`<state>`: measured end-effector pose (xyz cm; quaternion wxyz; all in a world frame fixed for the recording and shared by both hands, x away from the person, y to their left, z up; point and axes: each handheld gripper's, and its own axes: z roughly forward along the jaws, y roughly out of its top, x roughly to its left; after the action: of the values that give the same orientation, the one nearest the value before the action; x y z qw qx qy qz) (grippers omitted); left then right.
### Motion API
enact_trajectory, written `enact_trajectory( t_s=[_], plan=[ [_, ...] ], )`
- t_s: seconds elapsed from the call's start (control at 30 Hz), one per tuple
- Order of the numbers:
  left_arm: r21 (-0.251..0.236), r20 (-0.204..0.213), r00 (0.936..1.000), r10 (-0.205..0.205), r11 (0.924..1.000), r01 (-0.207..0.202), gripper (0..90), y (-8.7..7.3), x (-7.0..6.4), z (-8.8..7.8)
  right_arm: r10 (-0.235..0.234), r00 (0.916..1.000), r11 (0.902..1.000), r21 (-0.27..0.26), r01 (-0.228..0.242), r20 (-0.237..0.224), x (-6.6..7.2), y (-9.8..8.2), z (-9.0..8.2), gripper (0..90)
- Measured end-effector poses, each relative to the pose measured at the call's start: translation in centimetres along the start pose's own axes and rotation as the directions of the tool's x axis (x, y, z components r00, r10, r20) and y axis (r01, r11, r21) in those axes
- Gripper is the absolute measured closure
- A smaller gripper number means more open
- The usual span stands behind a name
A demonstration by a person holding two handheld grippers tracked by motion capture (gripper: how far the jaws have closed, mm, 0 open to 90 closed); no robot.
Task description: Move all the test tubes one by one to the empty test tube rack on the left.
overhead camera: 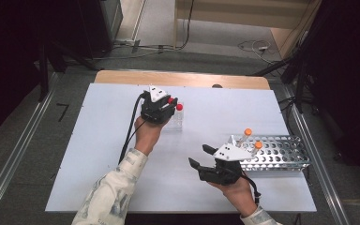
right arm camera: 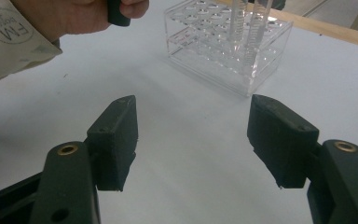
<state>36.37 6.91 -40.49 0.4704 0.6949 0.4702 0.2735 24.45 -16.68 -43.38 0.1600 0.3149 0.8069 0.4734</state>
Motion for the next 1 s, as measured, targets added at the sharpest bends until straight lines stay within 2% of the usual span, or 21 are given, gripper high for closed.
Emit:
enact_trajectory(
  t_s=[0.2, 0.3, 0.5, 0.57, 0.7, 0.83, 0.9, 1.0],
  plan=[
    [0.003, 0.004, 1.0000, -0.006, 1.0000, 0.006, 68.7, -0.6, -0.1, 0.3, 0.000, 1.0000, 1.0000, 0.005, 0.000, 0.000, 0.1, 0.0, 0.1, 32.0],
    [0.003, 0.010, 0.9999, -0.009, 1.0000, 0.009, 63.9, -0.6, -0.1, 0.4, 0.000, 1.0000, 1.0000, 0.006, 0.000, -0.001, 0.1, -0.1, 0.2, 32.1],
    [0.001, 0.023, 0.9995, -0.020, 0.9998, 0.020, 60.5, -0.6, -0.1, 0.1, 0.002, 1.0000, 1.0000, 0.003, -0.002, -0.004, 0.0, -0.1, 0.1, 32.1],
    [0.002, 0.029, 0.9990, -0.033, 0.9995, 0.033, 57.5, -0.6, -0.1, 0.0, 0.001, 1.0000, 1.0000, 0.001, -0.001, -0.002, 0.0, 0.0, 0.0, 32.2],
    [0.007, 0.035, 0.9975, -0.062, 0.9981, 0.062, 43.3, -0.6, -0.1, -0.5, 0.009, 1.0000, 1.0000, -0.003, -0.009, -0.001, -0.1, 0.0, -0.2, 32.3],
    [0.006, 0.037, 0.9965, -0.074, 0.9972, 0.074, 29.1, -0.9, -0.1, -1.3, 0.005, 1.0000, 0.9999, -0.011, -0.005, 0.002, -0.2, 0.0, -0.6, 32.4],
    [0.004, 0.038, 0.9958, -0.083, 0.9965, 0.083, 25.3, -1.2, 0.0, -1.8, 0.007, 1.0000, 0.9998, -0.017, -0.007, 0.005, -0.3, 0.0, -0.9, 32.3],
    [-0.011, 0.042, 0.9950, -0.090, 0.9958, 0.090, 24.5, -1.7, -0.1, -2.7, 0.013, 0.9999, 0.9996, -0.026, -0.012, 0.011, -0.4, -0.1, -1.6, 32.4]
  ],
)
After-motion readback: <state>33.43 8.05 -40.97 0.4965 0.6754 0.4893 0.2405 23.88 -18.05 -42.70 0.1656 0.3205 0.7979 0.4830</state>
